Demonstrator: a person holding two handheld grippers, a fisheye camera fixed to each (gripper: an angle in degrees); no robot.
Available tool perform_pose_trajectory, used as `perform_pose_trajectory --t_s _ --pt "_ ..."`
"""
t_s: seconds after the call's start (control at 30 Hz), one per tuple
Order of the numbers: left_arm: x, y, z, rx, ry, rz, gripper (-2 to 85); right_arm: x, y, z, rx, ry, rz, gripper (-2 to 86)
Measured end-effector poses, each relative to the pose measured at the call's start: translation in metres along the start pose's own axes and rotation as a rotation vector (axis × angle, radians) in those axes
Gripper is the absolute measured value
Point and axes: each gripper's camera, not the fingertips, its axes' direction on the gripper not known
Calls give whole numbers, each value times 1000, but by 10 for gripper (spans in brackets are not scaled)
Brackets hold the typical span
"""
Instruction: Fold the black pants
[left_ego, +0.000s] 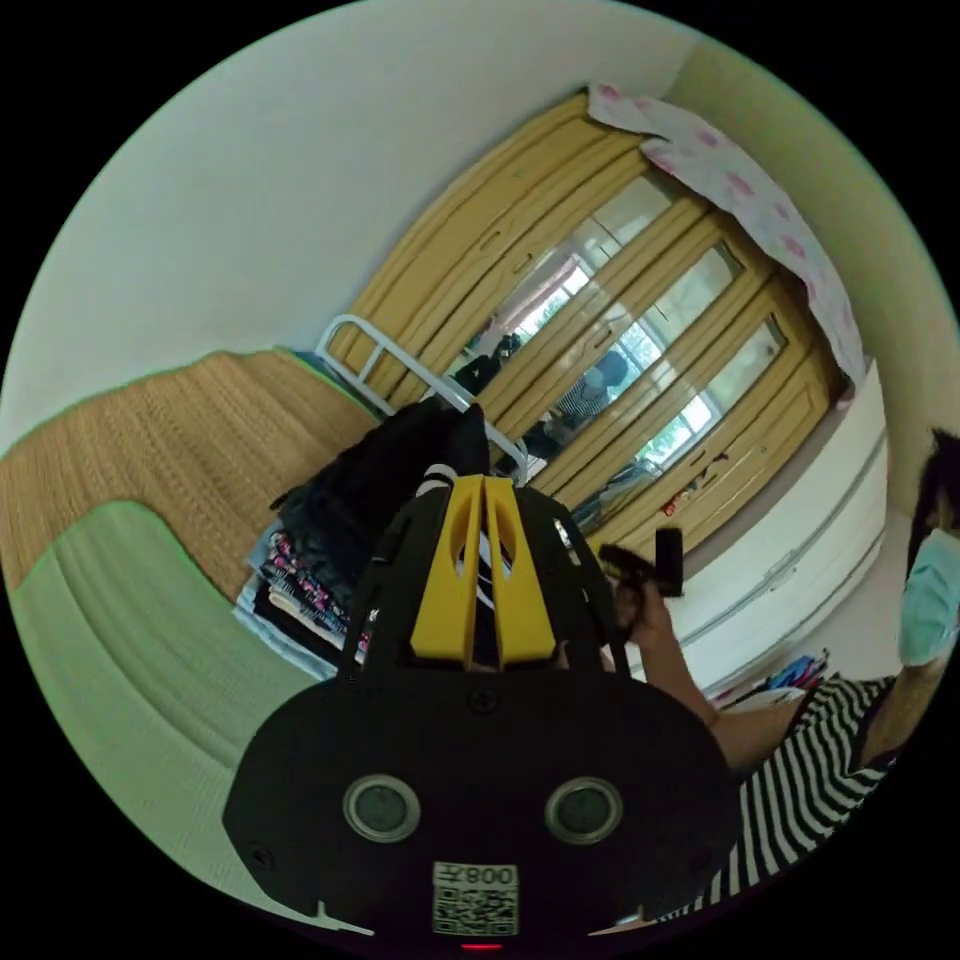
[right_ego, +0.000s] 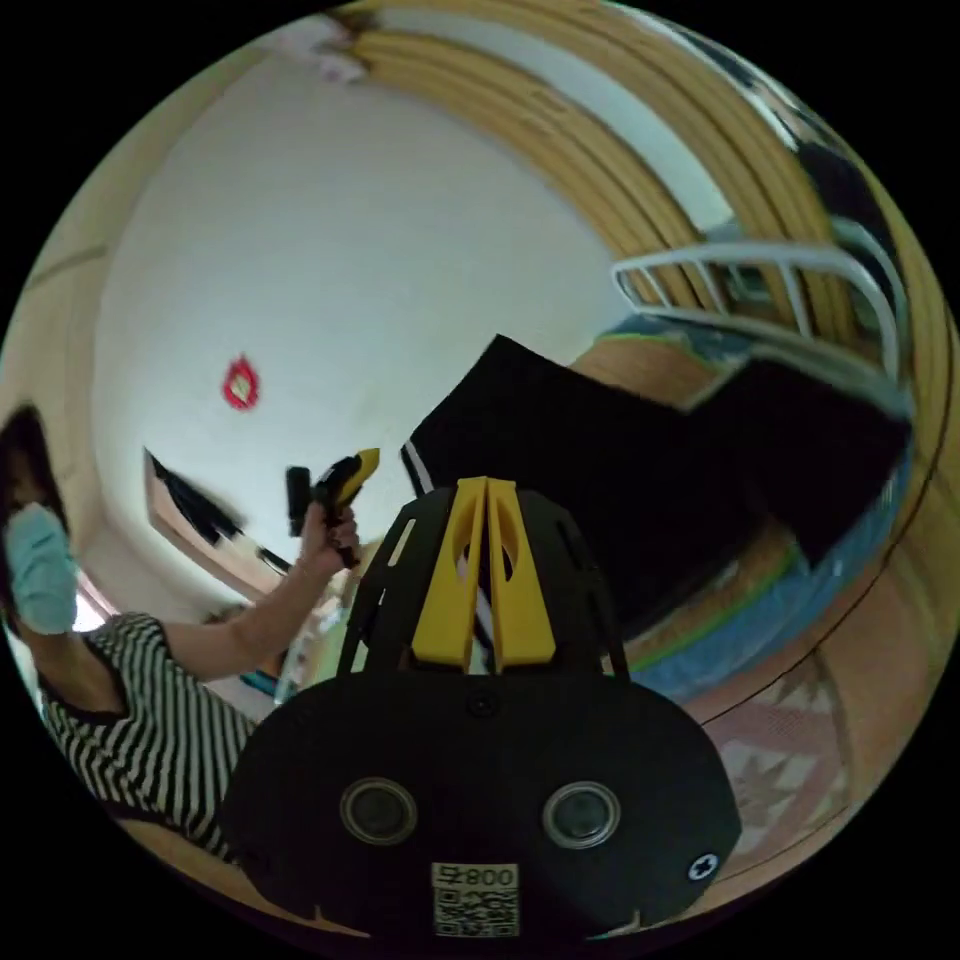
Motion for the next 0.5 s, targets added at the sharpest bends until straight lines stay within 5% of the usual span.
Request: perform_pose_trajectory --t_s 0.17,0.33,0.5 --pt "-22 45 66 -220 -285 149 1 -74 -92 94 -95 243 -201 0" --pt "-84 93 60 -216 -278 118 0 -84 -119 193 -275 344 -175 1" --pt "-134 133 43 -182 -281 76 0 -105 -104 226 -214 422 -202 2"
